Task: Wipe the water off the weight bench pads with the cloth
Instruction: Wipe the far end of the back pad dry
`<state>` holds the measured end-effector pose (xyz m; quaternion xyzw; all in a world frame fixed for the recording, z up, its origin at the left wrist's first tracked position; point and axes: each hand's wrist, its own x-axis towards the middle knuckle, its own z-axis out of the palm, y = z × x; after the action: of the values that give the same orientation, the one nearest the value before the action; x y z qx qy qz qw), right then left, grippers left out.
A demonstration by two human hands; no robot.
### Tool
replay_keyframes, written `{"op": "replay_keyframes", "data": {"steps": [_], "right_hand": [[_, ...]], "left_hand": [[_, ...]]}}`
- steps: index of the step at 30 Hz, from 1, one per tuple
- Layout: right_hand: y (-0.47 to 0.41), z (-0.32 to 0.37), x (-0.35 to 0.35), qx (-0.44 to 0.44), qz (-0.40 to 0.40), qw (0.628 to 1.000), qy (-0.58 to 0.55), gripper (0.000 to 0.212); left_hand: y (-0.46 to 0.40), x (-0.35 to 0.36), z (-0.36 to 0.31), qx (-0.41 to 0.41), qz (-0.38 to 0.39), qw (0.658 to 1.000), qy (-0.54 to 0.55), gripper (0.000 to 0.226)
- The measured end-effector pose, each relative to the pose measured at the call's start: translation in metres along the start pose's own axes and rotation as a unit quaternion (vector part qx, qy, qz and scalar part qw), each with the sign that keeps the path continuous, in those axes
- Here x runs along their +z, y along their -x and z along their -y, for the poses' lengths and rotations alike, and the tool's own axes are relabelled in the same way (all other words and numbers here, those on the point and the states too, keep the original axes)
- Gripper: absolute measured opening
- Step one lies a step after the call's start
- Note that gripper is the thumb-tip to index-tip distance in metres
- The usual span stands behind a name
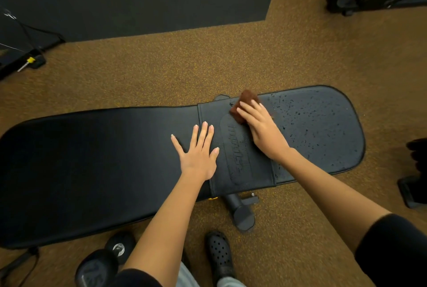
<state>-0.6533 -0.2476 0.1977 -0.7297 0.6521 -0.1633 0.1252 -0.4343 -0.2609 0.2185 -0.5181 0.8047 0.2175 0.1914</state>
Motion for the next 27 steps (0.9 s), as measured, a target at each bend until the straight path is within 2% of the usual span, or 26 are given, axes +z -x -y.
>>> {"op": "replay_keyframes", "data": {"steps": [2,6,8,14,16,21,23,27], "right_hand": [[0.001,-0.004,-0.003,-0.003,0.002,1.000,0.002,0.055],[-0.027,0.002,0.007,0.104,-0.048,0.993,-0.021,0.048],[-0.043,0.010,0.016,0.124,-0.057,0.990,-0.028,0.042],[-0.030,0.022,0.015,0.005,0.006,1.000,0.001,0.047],[-0.035,0.011,0.007,0.005,0.016,1.000,0.005,0.046],[-0.072,0.014,0.013,0.132,0.009,0.991,0.003,0.043],[-0.079,0.030,0.021,0.114,0.024,0.993,0.001,0.044],[-0.067,0.042,0.026,0.009,0.042,0.999,0.004,0.042]], "left_hand": [[0.000,-0.001,0.000,0.001,0.000,1.000,0.001,0.058],[0.000,-0.001,0.000,0.000,0.001,1.000,-0.002,0.058],[0.000,-0.001,0.000,0.000,0.001,1.000,-0.003,0.058],[-0.001,-0.001,0.000,0.000,0.002,1.000,0.000,0.058],[0.000,-0.002,0.000,0.002,0.006,1.000,0.003,0.059],[0.000,-0.001,0.001,0.004,0.000,1.000,0.007,0.059],[0.000,0.000,0.001,0.003,-0.002,1.000,0.003,0.059],[-0.001,0.001,0.000,0.001,-0.004,1.000,-0.001,0.058]]}}
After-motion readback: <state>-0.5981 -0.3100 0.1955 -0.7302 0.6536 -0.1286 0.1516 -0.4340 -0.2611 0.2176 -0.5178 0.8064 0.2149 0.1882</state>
